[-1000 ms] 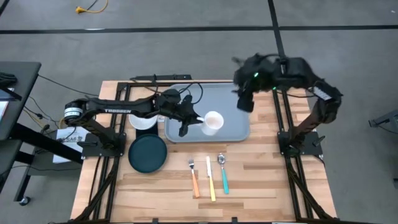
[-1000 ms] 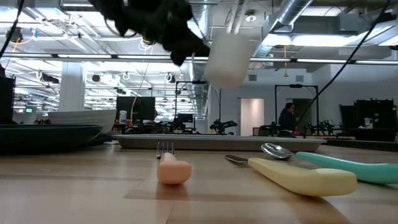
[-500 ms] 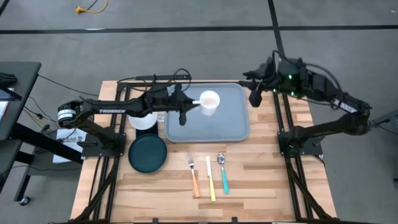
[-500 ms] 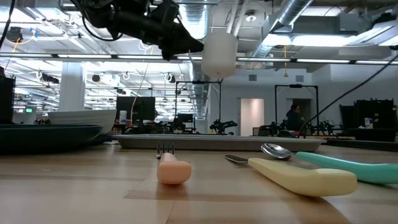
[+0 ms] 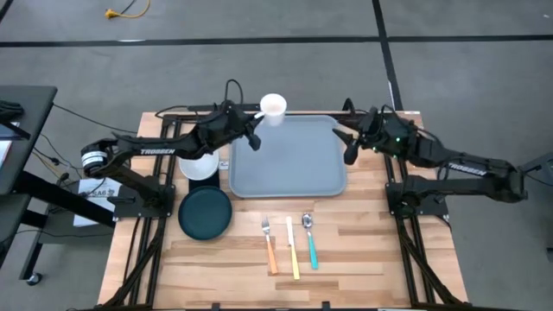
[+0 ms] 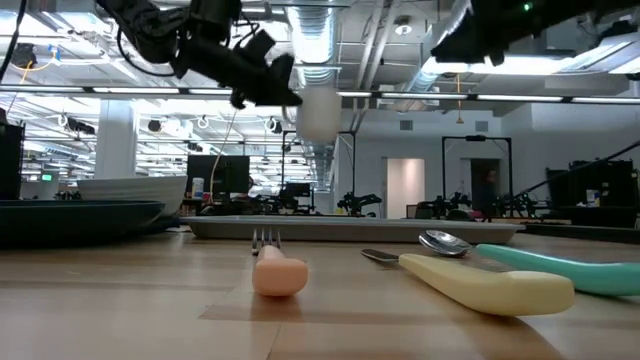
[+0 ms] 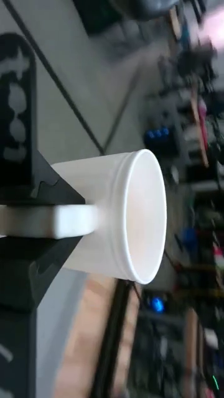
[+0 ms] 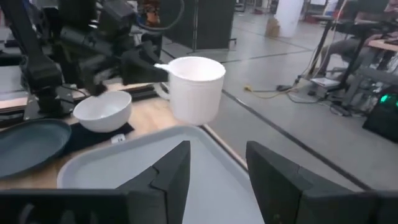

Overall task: Set up tray
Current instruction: Put the white mug on the top left of the blue tray

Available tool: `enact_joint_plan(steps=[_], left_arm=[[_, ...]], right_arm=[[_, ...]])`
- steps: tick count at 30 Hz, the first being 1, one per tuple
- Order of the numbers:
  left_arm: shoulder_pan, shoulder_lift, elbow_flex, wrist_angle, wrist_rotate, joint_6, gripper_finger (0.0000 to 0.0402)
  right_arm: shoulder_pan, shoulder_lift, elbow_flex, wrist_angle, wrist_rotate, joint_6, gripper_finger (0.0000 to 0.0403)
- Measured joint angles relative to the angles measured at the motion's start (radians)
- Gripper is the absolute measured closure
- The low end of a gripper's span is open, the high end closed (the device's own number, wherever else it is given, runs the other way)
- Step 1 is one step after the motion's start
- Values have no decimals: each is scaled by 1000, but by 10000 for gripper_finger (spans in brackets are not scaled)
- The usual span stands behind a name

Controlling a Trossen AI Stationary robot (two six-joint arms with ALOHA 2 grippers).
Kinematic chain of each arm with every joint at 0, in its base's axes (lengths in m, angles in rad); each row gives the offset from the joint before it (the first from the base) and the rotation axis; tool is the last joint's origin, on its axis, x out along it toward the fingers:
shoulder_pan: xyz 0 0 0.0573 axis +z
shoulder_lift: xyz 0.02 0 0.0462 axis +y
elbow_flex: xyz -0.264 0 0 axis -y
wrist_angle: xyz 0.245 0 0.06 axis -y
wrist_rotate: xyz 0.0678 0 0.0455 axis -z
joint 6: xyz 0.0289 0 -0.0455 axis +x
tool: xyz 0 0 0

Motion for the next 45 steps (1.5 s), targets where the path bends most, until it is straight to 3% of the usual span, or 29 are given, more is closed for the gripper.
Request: enact_joint_plan(steps=[9, 14, 20, 24, 29, 38, 45], left_arm=[[-46, 77, -50, 89, -331, -56, 355], [-72, 152, -50, 84, -486, -81, 376], [-89, 202, -50, 60, -600, -139, 374], [-89, 203, -50, -41, -621, -210, 360], [-91, 203, -50, -104, -620, -273, 374], [-97, 203, -49, -96, -619, -186, 353], [-100, 203, -49, -60, -602, -173, 374]], right_arm=[[0, -12, -118, 116, -2, 40, 250], [0, -11, -154, 147, -8, 59, 252], [14, -4, -154, 149, -18, 60, 256], [25, -5, -154, 152, -24, 59, 257], [27, -5, -154, 158, -25, 59, 255], [27, -5, -154, 159, -25, 59, 260], [27, -5, -154, 159, -25, 59, 257]])
